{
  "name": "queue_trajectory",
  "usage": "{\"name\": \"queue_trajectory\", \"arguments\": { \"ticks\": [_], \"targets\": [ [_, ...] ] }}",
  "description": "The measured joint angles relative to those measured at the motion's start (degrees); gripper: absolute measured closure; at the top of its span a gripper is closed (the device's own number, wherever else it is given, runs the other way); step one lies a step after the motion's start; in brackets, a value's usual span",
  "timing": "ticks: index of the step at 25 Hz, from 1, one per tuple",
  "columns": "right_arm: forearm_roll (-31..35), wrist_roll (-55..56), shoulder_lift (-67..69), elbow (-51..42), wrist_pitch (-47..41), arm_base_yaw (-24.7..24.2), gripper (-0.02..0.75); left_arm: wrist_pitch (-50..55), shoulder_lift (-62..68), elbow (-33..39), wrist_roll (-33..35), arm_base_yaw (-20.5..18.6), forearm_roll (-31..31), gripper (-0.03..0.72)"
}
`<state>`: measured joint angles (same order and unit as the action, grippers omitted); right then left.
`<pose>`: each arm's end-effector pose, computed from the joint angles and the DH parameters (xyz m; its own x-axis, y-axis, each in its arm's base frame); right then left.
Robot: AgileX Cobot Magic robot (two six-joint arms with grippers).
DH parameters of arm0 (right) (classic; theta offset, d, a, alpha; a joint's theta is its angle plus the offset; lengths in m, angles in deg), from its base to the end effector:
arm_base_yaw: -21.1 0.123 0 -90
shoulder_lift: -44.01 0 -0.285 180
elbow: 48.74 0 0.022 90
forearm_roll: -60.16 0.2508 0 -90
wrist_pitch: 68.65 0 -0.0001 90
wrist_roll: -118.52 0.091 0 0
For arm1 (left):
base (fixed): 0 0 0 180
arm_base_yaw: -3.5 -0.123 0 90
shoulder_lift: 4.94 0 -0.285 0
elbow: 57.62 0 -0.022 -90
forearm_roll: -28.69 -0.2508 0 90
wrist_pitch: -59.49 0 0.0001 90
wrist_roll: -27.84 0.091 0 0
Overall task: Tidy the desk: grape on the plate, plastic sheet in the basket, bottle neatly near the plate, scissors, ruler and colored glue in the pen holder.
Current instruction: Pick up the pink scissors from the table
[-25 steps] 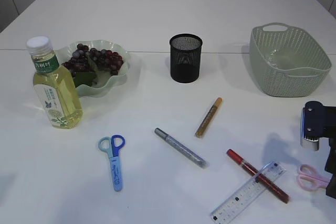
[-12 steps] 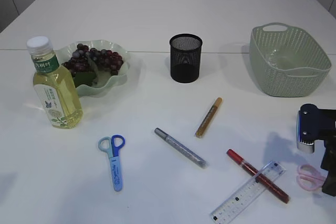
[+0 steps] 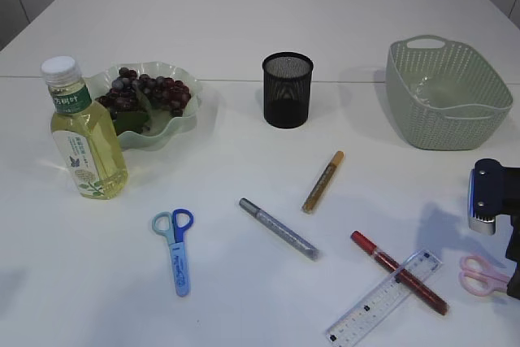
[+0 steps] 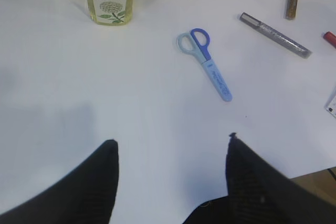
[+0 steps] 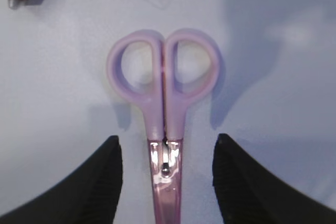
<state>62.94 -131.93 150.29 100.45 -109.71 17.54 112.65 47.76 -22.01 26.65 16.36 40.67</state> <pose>0.2693 -0.0138 0.1370 -0.4247 -0.9044 -0.0417 -0.9047 0.4257 -0.0188 0.1272 -0.0446 0.3094 -0.7952 0.0331 -0.6054 0.2072 0.9532 -0.2201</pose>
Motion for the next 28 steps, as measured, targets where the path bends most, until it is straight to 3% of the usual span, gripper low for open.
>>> {"name": "queue_trajectory", "arguments": {
  "ticks": [28],
  "targets": [
    [0.00, 0.00, 3.80, 0.12, 1.34, 0.00, 0.300, 0.00, 0.00, 0.00, 0.00, 0.00, 0.13, 0.219]
  ]
}}
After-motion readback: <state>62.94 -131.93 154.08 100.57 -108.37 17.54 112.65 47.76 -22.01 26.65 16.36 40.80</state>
